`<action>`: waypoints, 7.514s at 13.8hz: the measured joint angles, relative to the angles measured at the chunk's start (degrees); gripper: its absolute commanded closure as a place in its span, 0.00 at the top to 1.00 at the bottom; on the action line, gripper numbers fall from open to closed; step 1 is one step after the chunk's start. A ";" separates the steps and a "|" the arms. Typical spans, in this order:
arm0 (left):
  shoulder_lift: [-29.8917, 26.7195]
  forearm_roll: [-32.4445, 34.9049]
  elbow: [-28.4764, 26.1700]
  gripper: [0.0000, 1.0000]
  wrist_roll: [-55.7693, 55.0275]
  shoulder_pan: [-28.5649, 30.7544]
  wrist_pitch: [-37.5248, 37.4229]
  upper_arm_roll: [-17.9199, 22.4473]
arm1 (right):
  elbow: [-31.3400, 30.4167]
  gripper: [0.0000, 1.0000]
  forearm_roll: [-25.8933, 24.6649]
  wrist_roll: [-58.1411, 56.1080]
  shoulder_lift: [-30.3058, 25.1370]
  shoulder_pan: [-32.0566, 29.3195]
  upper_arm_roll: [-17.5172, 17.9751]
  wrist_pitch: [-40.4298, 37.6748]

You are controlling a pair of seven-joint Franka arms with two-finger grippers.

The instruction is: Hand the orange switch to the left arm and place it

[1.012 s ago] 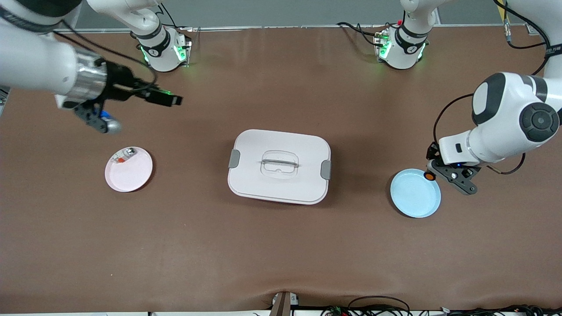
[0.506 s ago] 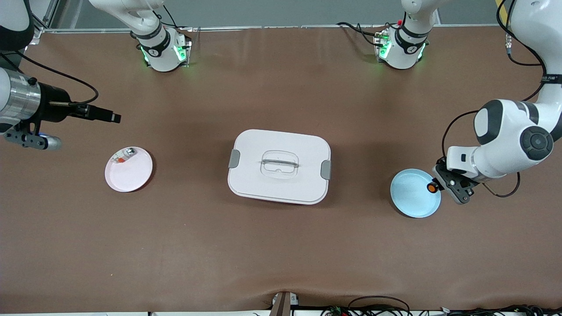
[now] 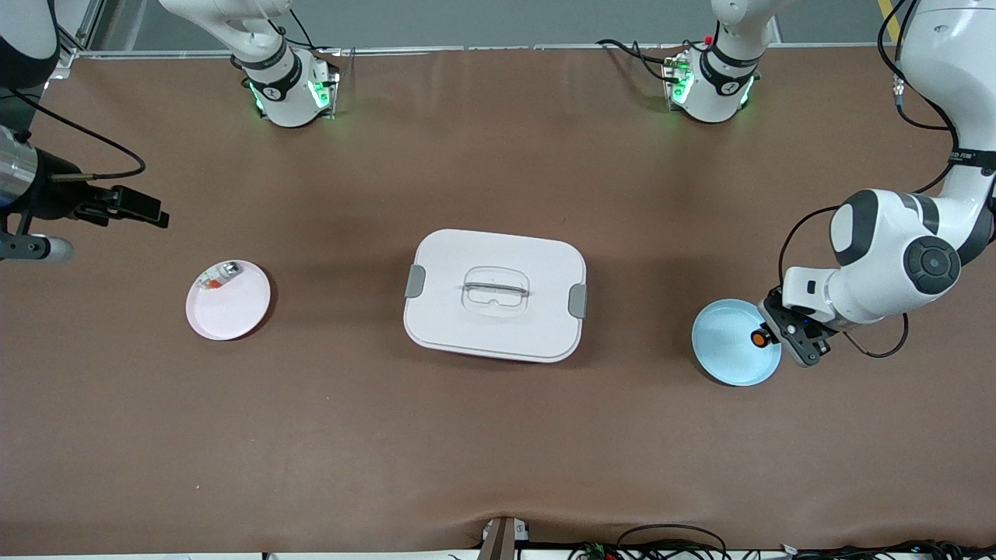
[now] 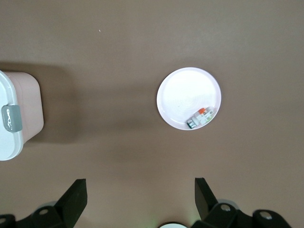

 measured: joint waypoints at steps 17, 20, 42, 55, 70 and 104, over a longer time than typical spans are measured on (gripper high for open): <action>1.23 0.00 -0.10 0.00 0.00 -0.16 0.75 -0.19 | 1.03 1.00 -1.26 0.01 -4.37 -1.52 0.08 -0.97; 3.33 4.97 -0.24 0.00 0.02 -0.89 2.86 -0.24 | 1.11 1.00 -1.43 0.01 -4.11 -1.61 0.11 -0.58; 11.87 23.57 -1.26 0.00 0.26 -1.74 12.72 -0.31 | 2.91 1.00 -2.25 0.01 -2.33 -1.92 0.13 -0.09; 9.91 28.60 -4.72 0.00 0.29 -0.10 12.72 -0.37 | 2.91 1.00 -1.70 2.95 -1.98 -4.16 0.16 2.39; 8.47 26.73 -3.26 1.00 -3.45 0.57 13.07 -1.86 | 2.93 1.00 -1.67 3.01 -1.98 -4.16 0.20 2.51; -8.64 2.49 24.71 1.00 -68.22 4.70 -33.82 -11.86 | 3.01 1.00 -1.67 3.01 -1.98 -4.17 0.19 2.51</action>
